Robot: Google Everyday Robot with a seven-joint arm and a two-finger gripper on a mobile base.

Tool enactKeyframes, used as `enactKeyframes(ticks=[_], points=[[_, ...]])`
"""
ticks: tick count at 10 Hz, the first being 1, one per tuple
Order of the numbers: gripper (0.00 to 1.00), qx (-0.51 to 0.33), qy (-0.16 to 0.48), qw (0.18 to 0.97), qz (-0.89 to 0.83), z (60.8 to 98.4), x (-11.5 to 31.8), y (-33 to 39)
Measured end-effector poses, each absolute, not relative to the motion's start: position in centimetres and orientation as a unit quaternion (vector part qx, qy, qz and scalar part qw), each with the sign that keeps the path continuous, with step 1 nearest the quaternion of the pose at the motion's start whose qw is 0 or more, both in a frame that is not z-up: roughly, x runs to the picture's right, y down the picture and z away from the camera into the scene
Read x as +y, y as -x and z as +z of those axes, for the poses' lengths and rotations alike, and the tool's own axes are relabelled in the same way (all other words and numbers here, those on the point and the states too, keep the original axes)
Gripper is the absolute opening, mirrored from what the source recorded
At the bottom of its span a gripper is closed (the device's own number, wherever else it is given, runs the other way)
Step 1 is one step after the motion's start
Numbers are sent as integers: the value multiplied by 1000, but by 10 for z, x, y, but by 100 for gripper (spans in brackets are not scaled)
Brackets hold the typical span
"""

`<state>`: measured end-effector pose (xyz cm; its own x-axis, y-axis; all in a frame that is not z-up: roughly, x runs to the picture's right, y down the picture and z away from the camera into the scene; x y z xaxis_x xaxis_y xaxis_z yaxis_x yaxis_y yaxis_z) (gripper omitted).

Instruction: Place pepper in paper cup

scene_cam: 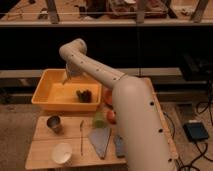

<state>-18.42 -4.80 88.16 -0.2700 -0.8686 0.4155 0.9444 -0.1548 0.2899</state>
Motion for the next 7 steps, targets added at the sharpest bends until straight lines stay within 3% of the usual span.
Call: enactKeyframes(ticks=[7], points=[[80,-253,75,582,-769,909,-19,194]])
